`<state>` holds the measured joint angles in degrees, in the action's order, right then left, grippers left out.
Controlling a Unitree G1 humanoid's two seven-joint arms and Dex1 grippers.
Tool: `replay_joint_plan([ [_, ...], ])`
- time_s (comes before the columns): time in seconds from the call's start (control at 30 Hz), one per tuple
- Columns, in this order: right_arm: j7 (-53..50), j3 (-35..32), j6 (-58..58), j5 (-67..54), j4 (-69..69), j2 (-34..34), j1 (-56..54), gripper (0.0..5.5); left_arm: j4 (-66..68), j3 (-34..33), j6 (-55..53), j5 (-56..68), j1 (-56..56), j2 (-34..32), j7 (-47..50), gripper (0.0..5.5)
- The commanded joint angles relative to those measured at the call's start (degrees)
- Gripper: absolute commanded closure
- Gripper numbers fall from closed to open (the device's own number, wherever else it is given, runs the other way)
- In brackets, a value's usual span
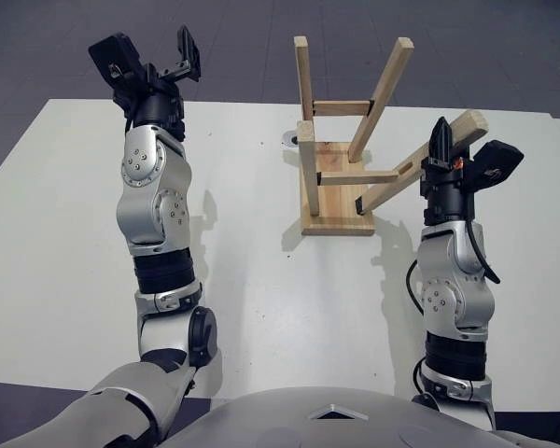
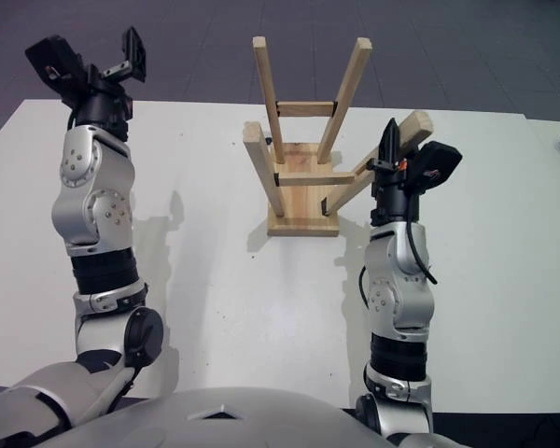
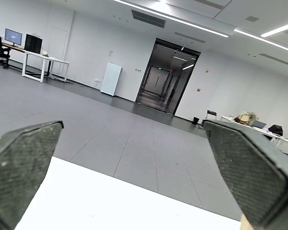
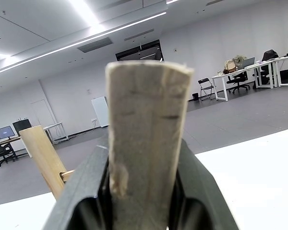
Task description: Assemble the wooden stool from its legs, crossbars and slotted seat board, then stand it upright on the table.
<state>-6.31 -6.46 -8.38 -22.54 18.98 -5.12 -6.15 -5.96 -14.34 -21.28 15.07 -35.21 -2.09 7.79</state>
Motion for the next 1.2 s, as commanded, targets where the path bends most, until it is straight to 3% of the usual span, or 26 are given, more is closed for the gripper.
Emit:
replay_joint_plan([
  [0.03, -2.1, -1.3, -13.2, 2.4, -12.9, -1.0, 10.1, 4.49, -1.8, 1.4, -2.0, 0.8, 1.6, 0.4, -1.0, 0.10],
  [0.53, 3.2, 6.6, -23.7, 3.3, -16.7, -8.4, 14.3, 4.49, -8.4, 3.5, -3.8, 2.9, 3.6, 1.9, -3.0, 0.10],
  [1.2, 10.4, 11.3, -4.3, 7.6, -31.1, -9.6, 17.9, 4.47, -6.4, 4.6, -3.9, 5.5, -2.5, 1.7, -3.9, 0.10],
])
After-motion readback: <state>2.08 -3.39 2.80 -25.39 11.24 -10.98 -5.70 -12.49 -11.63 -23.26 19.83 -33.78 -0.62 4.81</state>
